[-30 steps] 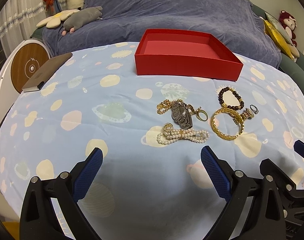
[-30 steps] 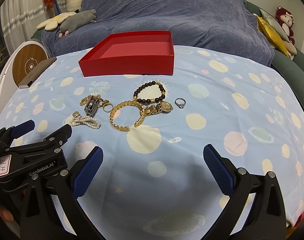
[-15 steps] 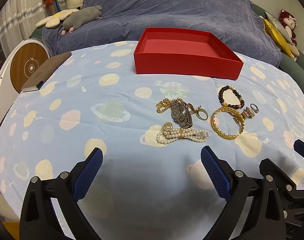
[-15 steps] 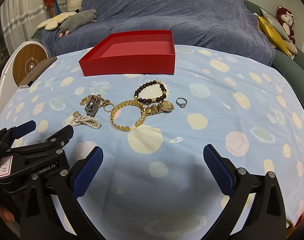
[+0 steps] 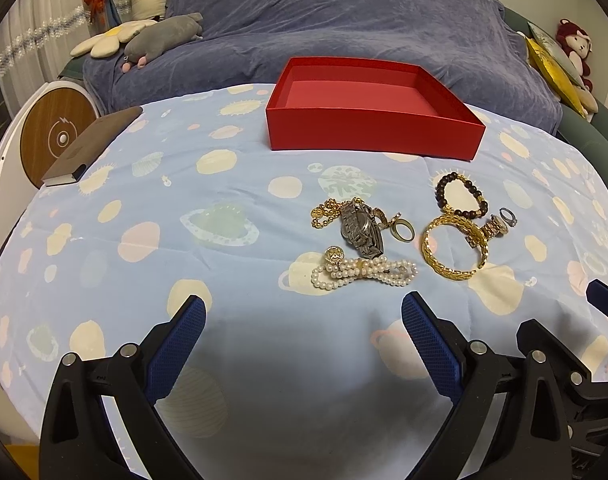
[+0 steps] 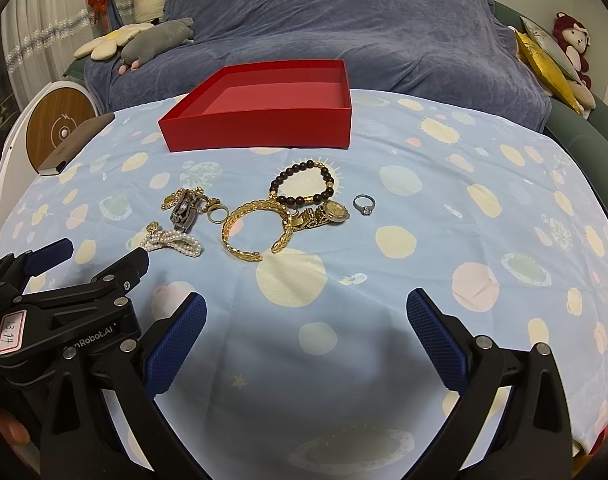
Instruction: Organize jewelry
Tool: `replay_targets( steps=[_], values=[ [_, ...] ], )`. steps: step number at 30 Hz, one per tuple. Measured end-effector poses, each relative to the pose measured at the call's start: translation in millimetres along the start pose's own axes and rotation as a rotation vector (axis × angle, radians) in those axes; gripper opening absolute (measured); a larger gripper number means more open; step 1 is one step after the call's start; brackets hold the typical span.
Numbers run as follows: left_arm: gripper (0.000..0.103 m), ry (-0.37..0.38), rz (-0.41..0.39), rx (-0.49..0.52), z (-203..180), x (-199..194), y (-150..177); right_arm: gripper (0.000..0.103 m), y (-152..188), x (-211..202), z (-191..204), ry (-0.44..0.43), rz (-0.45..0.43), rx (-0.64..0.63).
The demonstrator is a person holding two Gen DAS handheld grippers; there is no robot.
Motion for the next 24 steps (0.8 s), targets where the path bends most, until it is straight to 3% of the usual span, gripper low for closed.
replay_targets(
  steps=[24],
  values=[
    [0.096,-0.003,0.019,-0.025,4.5,1.5,0.5,0.098,0.2,1.8,2.1,-0.005,0.003,0.003]
  ],
)
Point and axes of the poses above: each gripper's, at about its wrist camera, not at the fingertips, and x roughly the way its jaws point, z to its left, y to its underside, the point moved 10 cm from there along x, roughly the way its jaws point, and after that the axes turned 12 degrees about -z, right-handed, at the moved point
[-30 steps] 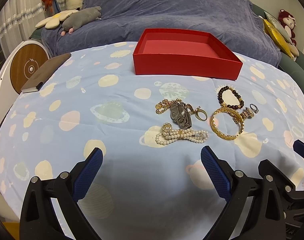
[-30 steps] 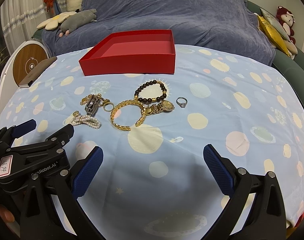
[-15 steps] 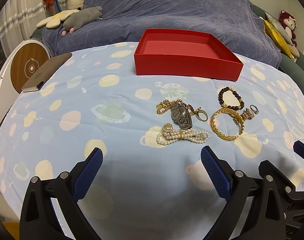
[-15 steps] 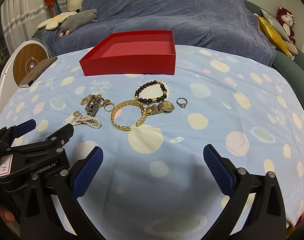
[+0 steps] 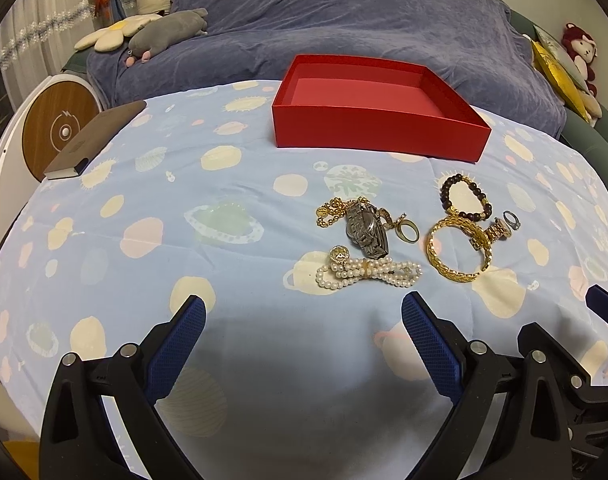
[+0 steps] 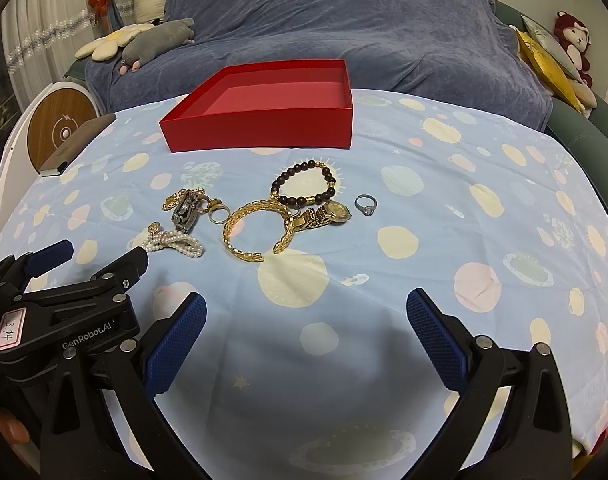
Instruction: Organize jewelry
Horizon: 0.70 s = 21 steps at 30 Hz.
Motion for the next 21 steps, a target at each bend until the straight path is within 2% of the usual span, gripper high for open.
replay_targets(
  steps=[6,13,19,21],
  values=[
    [0.096,-0.006,0.003,-0.051,15,1,-4,0.098,-2,8,2,-0.010,0.008,0.013],
    [0.096,0.018,0.007,-0.041,24,3,-6,0.097,-6,24,16,-0.062,0.026,0.025],
    [0.096,0.025,0.017,-0.065,35,5,-5,0.082,-3,46,27,-0.092,0.064,0.011],
    [0.096,0.035,0.024,-0.066,36,7,-4,0.075,-1,54,27,-0.092,0.081,0.013]
  ],
)
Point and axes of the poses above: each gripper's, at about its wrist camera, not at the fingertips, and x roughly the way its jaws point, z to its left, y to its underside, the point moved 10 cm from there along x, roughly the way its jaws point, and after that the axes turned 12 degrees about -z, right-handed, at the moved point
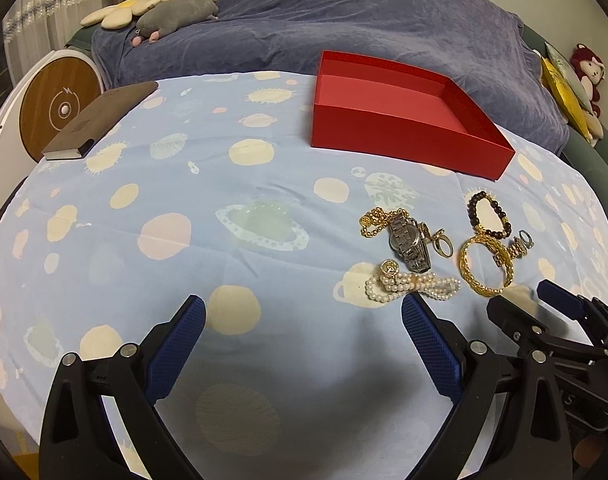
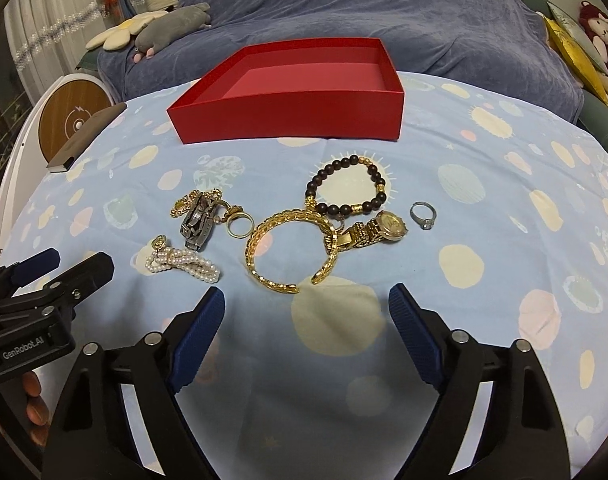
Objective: Organize jewelry
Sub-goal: 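Grasp the gold cuff bangle with the right tool while the left tool approaches the pearl bracelet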
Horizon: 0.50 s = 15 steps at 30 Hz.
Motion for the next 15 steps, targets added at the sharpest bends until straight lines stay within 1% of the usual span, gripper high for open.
replay_targets(
  steps=[4,10,12,13,15],
  values=[
    [0.096,0.009,0.009,0.004,0,1,2,0.071,0,11,0,-0.005,0.016,0.009],
    [0.096,0.024,0.015,0.014,-3,4,5,0.071,-6,20,6,-0.002,0.005,-0.031],
    [0.096,0.024,0.018,0.017,-3,5,7,0.069,-7,23,6,0.003,0.000,-0.050],
    [0.096,0.023,0.022,0.017,-3,6,8,0.067,-8,24,6,0.002,-0.004,-0.060],
    [0.096,0.028,0.025,0.015,-4,8,9,0.056,-9,24,9,-0.006,-0.007,-0.074]
  ],
)
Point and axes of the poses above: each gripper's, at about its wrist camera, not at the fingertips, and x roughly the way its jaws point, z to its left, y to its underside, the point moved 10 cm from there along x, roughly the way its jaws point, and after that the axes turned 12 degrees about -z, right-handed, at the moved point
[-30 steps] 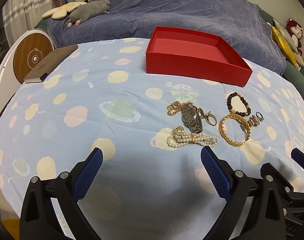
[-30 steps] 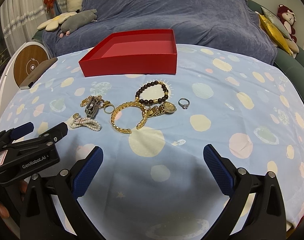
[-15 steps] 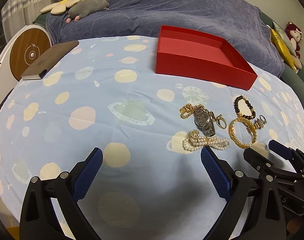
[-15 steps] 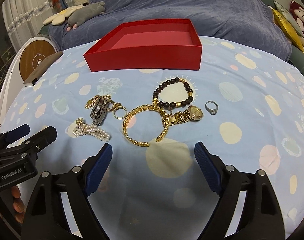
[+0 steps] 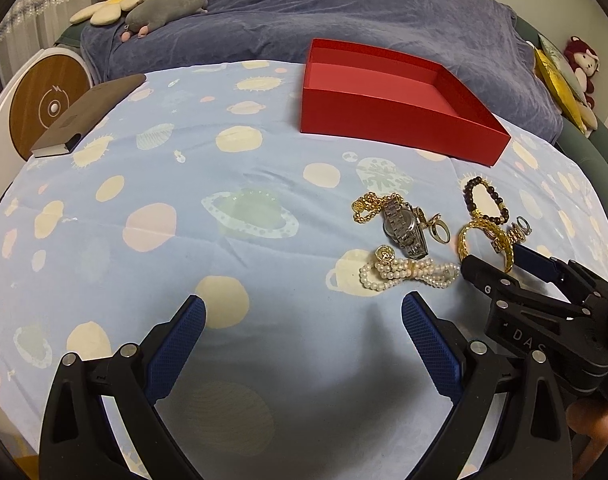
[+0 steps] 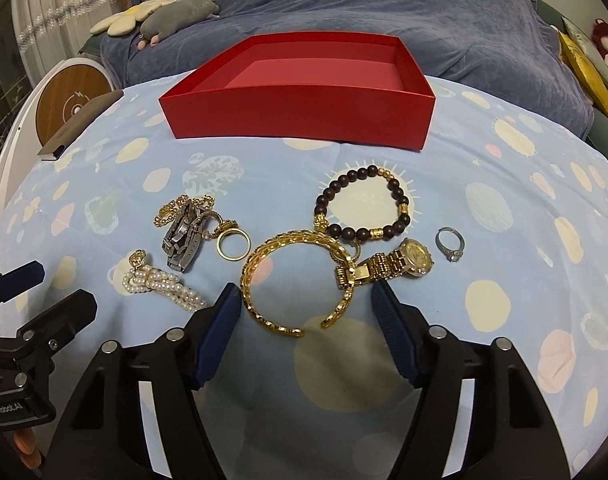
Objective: Organize jewelry
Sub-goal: 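Grasp the gold cuff bangle with the right tool while the left tool approaches the pearl bracelet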
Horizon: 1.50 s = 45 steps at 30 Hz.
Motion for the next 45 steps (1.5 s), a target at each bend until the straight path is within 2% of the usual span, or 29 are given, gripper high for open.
replay_targets(
  steps=[10,13,20,24,26,29,31,32,34,37,44,45],
  values=[
    [0.096,0.035,-0.009,0.028,-22,10,-4,0.056,-5,-18,-7,-0.026,-0.013,0.040],
    [0.095,0.048,-0.025,0.044,-32,16,-8,0.055,-9,-30,-16,-0.013,-0.034,0.046],
    [0.094,0.064,-0.028,0.096,-52,29,-8,0.056,-3,-45,-41,-0.011,-0.024,0.094],
    [0.076,0.088,-0.004,0.114,-62,35,-1,0.056,-1,-49,-49,-0.007,-0.023,0.103],
    [0.071,0.085,-0.019,0.132,-64,34,0,0.056,0,-52,-53,-0.006,-0.025,0.107],
    [0.056,0.104,-0.030,0.150,-71,31,0,0.056,1,-54,-58,0.000,-0.027,0.115],
    [0.042,0.122,-0.032,0.158,-76,29,1,0.056,1,-55,-60,0.002,-0.027,0.120],
    [0.038,0.130,-0.031,0.162,-78,28,2,0.056,2,-56,-61,0.002,-0.026,0.121],
    [0.021,0.153,-0.027,0.160,-82,26,3,0.056,2,-57,-62,0.003,-0.027,0.119],
    [0.016,0.195,-0.012,0.142,-87,22,5,0.056,3,-57,-63,0.003,-0.028,0.119],
    [0.014,0.231,-0.014,0.123,-90,13,5,0.056,2,-61,-65,0.004,-0.036,0.119],
    [0.011,0.235,-0.018,0.122,-91,11,4,0.056,1,-61,-65,0.003,-0.039,0.119]
  ],
)
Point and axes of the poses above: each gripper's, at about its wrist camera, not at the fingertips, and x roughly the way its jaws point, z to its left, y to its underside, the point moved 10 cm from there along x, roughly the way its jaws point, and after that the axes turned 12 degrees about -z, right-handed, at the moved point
